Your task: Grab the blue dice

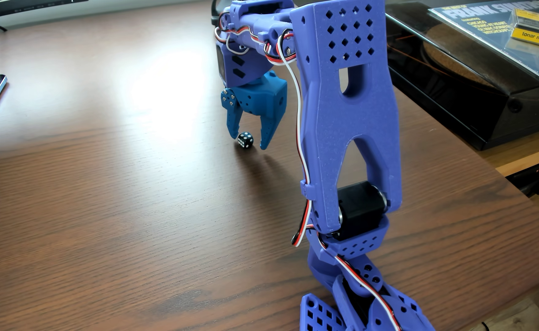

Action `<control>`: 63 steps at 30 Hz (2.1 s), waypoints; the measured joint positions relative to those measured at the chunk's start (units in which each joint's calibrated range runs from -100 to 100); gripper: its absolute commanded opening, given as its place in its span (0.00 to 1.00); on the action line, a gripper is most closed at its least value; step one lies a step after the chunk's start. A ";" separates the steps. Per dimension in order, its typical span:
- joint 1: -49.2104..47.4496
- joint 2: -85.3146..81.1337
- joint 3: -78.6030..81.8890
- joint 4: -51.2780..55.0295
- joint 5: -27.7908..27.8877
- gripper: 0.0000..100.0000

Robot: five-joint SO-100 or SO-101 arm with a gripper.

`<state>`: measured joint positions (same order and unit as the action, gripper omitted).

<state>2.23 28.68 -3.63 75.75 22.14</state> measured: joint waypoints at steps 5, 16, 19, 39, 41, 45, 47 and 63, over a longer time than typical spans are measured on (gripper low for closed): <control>0.00 0.00 0.00 0.00 0.00 0.03; 0.00 0.00 0.00 0.00 0.00 0.02; 0.00 0.00 -0.09 0.00 -0.05 0.02; -4.23 -17.14 -31.40 0.96 -18.25 0.02; -5.44 -26.25 -27.73 2.09 -18.82 0.02; -6.18 -46.91 -17.68 3.56 -19.61 0.02; -6.01 -57.44 -11.31 3.56 -19.61 0.02; -1.22 -102.26 58.50 -16.95 -18.67 0.02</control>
<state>1.02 -73.58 54.87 58.80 3.48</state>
